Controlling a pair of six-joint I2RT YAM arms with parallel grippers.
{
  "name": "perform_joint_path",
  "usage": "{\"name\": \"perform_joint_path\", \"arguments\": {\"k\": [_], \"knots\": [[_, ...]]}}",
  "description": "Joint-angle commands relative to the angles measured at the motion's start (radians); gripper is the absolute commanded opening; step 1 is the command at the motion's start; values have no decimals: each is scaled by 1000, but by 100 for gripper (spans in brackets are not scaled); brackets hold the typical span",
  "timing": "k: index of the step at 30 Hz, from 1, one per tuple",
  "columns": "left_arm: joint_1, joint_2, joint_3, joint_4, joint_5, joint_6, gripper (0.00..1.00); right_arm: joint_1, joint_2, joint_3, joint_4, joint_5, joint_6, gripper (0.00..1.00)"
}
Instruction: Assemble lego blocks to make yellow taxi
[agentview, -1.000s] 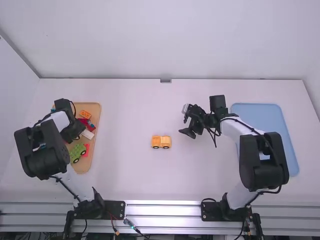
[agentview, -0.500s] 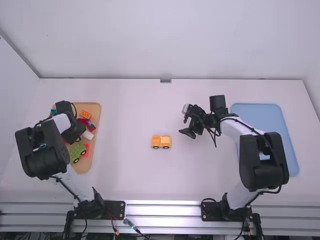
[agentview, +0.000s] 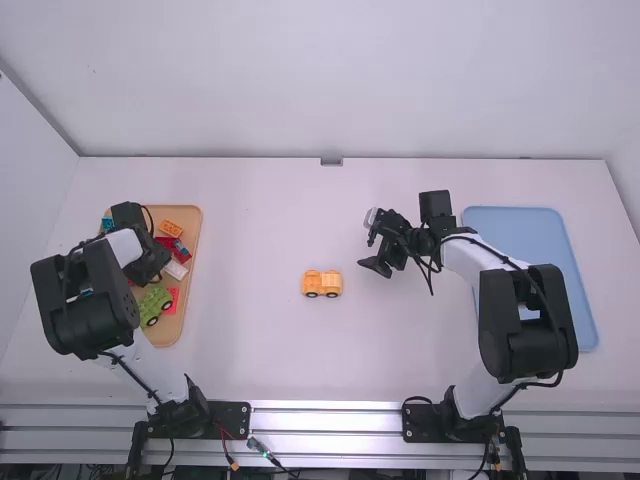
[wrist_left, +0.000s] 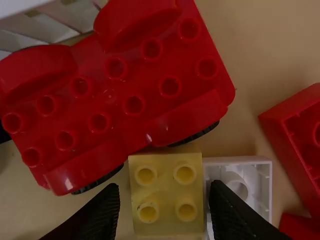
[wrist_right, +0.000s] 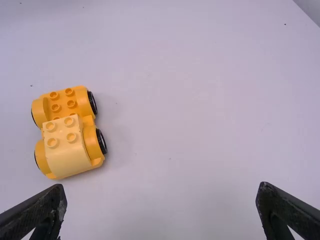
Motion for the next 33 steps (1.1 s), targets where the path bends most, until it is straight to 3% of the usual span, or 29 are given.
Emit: {"name": "perform_joint_path", "arguments": {"k": [1, 4, 13, 18, 26, 33], "knots": [[6, -1, -25, 2, 1, 4, 50, 1, -28, -11, -2, -6, 4, 99], [3, -1, -27, 1, 1, 5, 54, 1, -28, -11, 0, -6, 4, 99], [5, -1, -2, -50, 1, 4, 54, 1, -28, -11, 0, -6, 4, 99], [3, -1, -2, -30, 8, 5, 62, 1, -28, -11, 4, -6, 4, 99], [3, -1, -1, 3, 113, 56, 65, 1, -28, -11, 4, -6, 4, 99], [11, -2, 16, -13, 108, 57, 78, 1, -28, -11, 5, -6, 4, 99]]}}
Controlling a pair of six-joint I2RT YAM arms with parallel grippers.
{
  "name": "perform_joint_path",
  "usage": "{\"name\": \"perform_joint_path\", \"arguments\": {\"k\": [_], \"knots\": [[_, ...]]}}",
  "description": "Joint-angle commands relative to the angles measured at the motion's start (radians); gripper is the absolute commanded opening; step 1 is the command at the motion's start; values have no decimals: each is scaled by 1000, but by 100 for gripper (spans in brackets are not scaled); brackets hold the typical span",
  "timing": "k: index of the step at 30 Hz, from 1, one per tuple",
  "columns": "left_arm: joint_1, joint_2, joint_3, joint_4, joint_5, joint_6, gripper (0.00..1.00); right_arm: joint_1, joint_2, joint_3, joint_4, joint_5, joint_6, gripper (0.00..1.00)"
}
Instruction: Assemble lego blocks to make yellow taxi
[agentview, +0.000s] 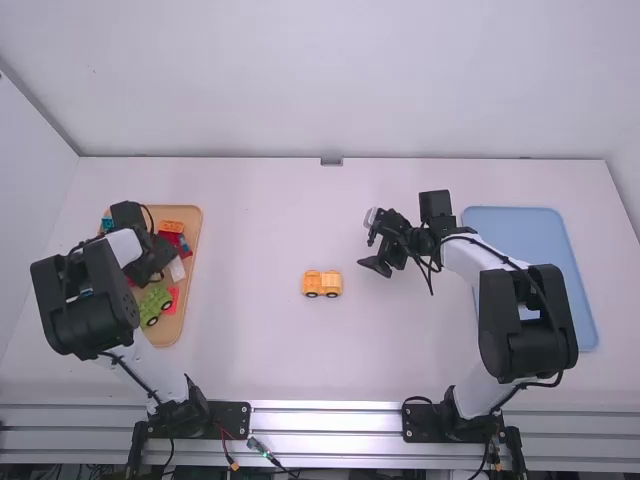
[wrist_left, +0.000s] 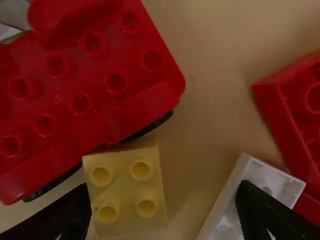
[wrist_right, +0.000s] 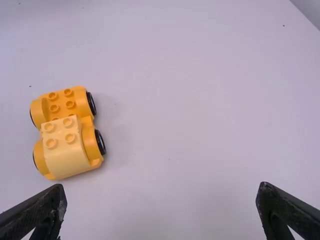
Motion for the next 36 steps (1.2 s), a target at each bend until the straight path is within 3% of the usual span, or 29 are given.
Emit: {"name": "perform_joint_path", "arguments": {"k": [1, 15, 26, 36], "knots": [[9, -1, 23, -33, 6, 11, 79, 1, -28, -11, -2, -6, 5, 99], [9, -1, 149, -225, -58, 3, 74, 1, -28, -11, -3, -6, 5, 99], [7, -1, 63, -139, -140, -80, 62, 1, -28, -11, -3, -6, 5, 99], [8, -1, -11, -26, -140, -80, 59, 1, -28, -11, -3, -6, 5, 99]]}}
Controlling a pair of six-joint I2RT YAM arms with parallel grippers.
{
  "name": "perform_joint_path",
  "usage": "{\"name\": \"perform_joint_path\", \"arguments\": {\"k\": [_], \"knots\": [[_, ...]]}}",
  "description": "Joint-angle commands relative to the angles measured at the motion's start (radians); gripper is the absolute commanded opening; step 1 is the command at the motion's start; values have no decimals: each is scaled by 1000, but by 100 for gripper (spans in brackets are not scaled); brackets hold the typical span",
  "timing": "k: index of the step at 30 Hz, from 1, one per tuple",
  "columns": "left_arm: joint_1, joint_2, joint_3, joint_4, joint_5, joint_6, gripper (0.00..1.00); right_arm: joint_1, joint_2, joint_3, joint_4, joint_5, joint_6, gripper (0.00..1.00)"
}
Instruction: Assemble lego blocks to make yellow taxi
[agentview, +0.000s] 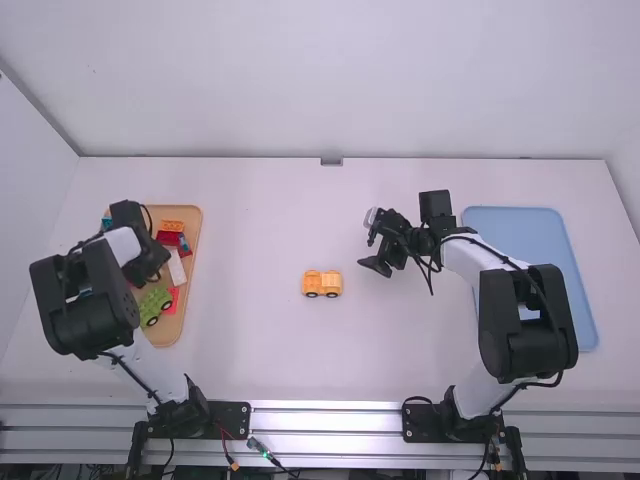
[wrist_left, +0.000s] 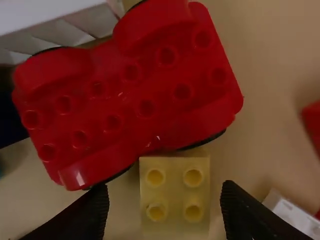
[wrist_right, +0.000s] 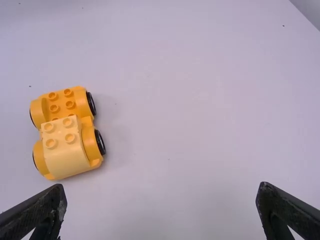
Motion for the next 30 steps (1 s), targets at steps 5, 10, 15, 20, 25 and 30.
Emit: {"name": "perform_joint_path", "arguments": {"k": [5, 10, 15, 20, 25, 30], "knots": [[4, -1, -61, 69, 12, 15, 55, 2, -28, -11, -3, -6, 5, 99], [6, -1, -87, 128, 72, 57, 47, 2, -28, -11, -6, -6, 5, 99], [6, -1, -62, 104, 44, 54, 40, 2, -28, -11, -7, -6, 5, 99], [6, -1, -2, 34, 24, 50, 24, 2, -28, -11, -6, -6, 5, 99], [4, -1, 61, -39, 23, 13, 8, 2, -28, -11, -7, -6, 5, 99], [5, -1, 119, -123, 23, -60, 2, 2, -28, -11, -6, -6, 5, 99]]}}
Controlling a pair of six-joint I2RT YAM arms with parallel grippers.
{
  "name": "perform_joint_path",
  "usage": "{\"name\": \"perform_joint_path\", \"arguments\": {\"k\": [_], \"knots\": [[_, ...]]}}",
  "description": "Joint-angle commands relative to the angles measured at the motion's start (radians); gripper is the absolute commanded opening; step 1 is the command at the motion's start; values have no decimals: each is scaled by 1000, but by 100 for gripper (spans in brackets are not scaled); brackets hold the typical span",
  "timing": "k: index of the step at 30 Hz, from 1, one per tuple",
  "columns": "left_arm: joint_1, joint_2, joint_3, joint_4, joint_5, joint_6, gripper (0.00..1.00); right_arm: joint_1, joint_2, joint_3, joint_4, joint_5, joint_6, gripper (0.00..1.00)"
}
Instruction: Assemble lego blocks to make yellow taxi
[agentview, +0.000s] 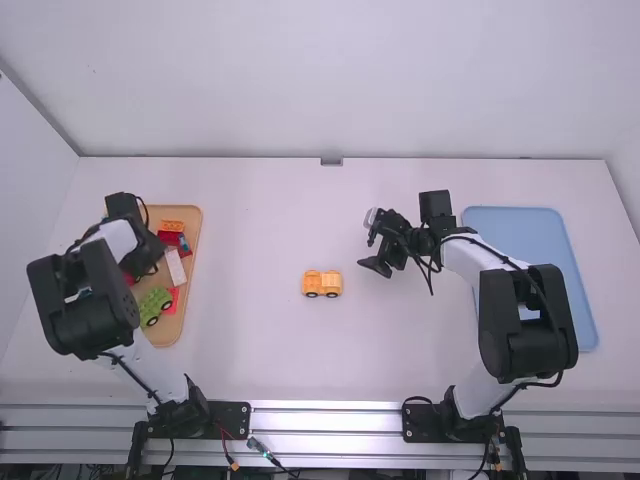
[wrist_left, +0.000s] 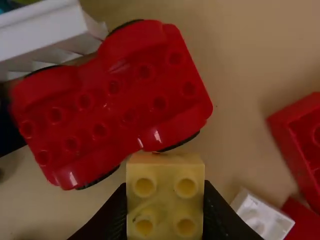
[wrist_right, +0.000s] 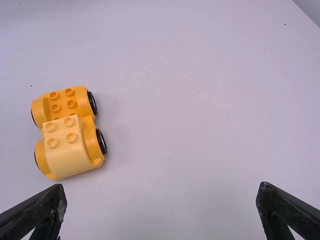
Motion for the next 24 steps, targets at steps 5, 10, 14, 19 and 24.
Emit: {"name": "perform_joint_path", "arguments": {"k": [5, 10, 14, 19, 24], "knots": [[4, -1, 72, -101, -3, -179, 2, 2, -28, -11, -1, -6, 3, 99], [-37, -12, 88, -159, -7, -313, 2, 2, -28, -11, 0, -6, 3, 99], [-122, -83, 2, -109, -71, -389, 2, 2, -28, -11, -1, -6, 3, 99], [-297, -203, -113, -93, -66, -615, 2, 2, -28, -11, 2, -7, 3, 99], [-462, -224, -148, -98, -26, -767, 2, 2, -28, -11, 0, -6, 3, 99]]}}
